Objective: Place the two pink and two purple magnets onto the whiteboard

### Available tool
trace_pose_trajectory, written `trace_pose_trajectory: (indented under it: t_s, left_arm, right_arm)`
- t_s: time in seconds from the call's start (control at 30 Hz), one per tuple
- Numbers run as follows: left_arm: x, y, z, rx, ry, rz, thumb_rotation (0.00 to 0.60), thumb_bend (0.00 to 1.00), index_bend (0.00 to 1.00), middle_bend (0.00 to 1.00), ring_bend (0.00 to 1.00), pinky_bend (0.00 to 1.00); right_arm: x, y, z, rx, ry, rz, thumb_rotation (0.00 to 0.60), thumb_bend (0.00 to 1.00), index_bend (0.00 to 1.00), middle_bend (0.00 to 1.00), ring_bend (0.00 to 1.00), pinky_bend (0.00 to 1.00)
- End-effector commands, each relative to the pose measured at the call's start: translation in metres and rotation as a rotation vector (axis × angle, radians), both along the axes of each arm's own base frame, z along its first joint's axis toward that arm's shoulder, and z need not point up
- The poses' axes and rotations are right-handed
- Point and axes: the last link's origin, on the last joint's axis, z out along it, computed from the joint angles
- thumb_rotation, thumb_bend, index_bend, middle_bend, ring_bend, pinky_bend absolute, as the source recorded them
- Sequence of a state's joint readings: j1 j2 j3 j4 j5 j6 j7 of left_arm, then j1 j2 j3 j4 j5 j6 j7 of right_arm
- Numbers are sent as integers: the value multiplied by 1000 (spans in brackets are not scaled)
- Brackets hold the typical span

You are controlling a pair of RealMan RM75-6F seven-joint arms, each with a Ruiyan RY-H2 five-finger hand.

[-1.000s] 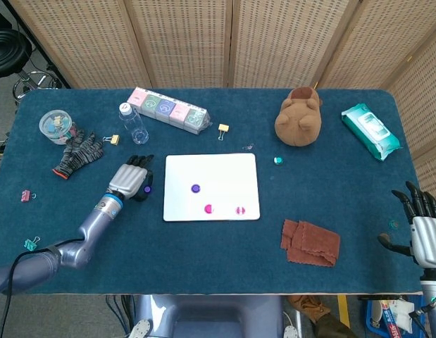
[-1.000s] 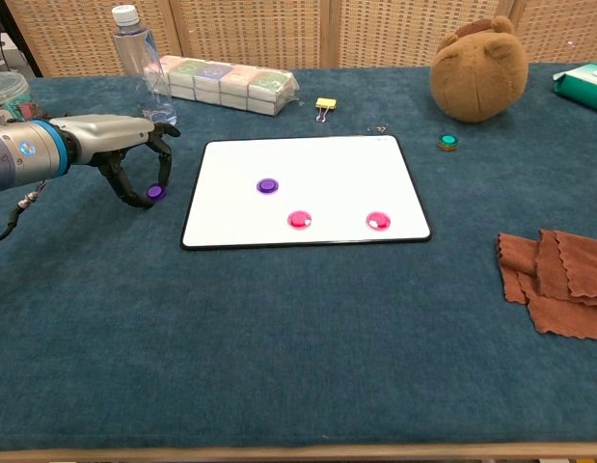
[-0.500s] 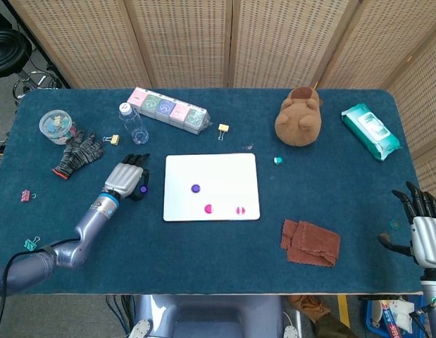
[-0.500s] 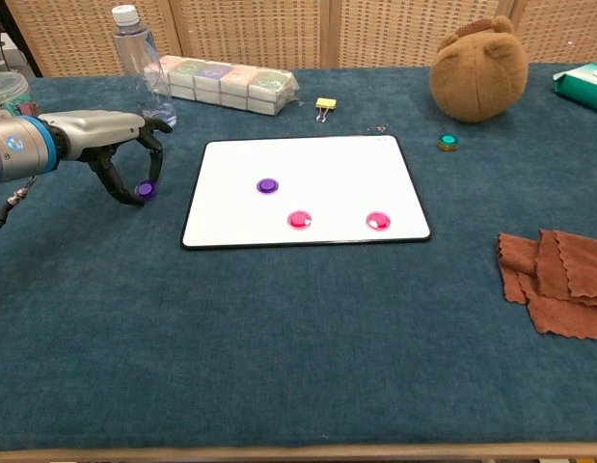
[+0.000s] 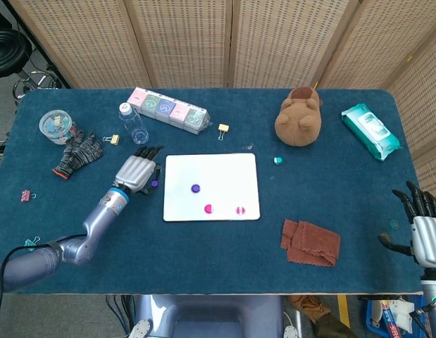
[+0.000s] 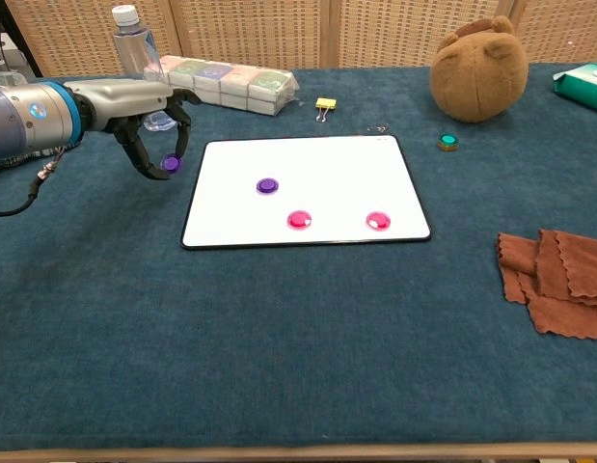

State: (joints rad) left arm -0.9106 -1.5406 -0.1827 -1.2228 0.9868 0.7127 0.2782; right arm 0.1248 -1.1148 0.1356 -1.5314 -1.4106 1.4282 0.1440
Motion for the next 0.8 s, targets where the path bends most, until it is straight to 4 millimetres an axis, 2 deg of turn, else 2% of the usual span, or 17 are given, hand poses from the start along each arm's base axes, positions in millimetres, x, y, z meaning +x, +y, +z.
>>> trace_pose_trajectory:
  t_s: [0.03,0.23,0.8]
  left_arm:
    - [9,2,-8,-14,2,-1,600,238,696,0,0,0]
    - [20,3,-22,-41,23,3,600,238,696,0,0,0]
    - [22,2,-31,-49,61,20,600,238,681,0,0,0]
  right_arm:
    - [0,0,0,0,1,-1,600,0,142,0,0,0]
    - [-1,0,0,0,0,-2,600,0,142,0,0,0]
    - [-2,-1,2,-3,-7,-5,600,0,142,0,0,0]
